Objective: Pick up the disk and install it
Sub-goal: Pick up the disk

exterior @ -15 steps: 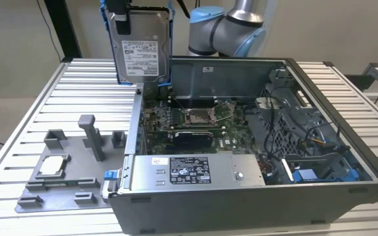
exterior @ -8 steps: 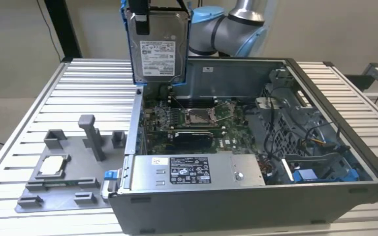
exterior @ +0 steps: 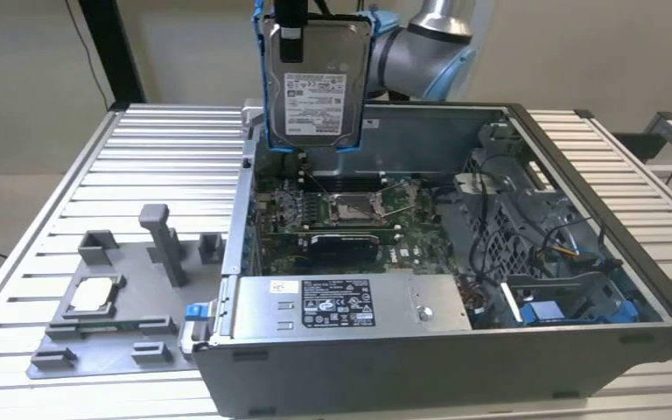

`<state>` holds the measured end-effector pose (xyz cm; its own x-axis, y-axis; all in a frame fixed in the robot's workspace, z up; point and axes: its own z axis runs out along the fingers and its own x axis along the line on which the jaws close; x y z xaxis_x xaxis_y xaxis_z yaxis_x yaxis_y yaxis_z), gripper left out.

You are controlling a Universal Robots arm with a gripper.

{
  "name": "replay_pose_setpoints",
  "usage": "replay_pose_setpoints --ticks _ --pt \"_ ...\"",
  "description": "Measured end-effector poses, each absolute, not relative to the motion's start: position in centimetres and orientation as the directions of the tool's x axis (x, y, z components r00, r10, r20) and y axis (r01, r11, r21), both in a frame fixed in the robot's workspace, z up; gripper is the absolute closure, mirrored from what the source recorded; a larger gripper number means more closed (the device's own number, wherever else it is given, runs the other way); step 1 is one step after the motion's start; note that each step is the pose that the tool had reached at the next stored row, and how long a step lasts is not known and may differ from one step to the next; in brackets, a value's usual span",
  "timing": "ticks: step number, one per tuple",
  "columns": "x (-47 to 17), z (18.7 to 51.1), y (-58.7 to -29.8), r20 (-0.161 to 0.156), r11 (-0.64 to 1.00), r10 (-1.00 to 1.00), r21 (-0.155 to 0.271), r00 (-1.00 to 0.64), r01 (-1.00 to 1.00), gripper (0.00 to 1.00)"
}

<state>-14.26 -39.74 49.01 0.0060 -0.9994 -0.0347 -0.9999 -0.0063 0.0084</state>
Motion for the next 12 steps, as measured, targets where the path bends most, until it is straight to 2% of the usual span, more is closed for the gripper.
replay_pose_setpoints --ticks 12 --pt "-9.1 49.0 -39.7 -0.035 -0.006 -0.999 0.008 0.006 -1.000 1.00"
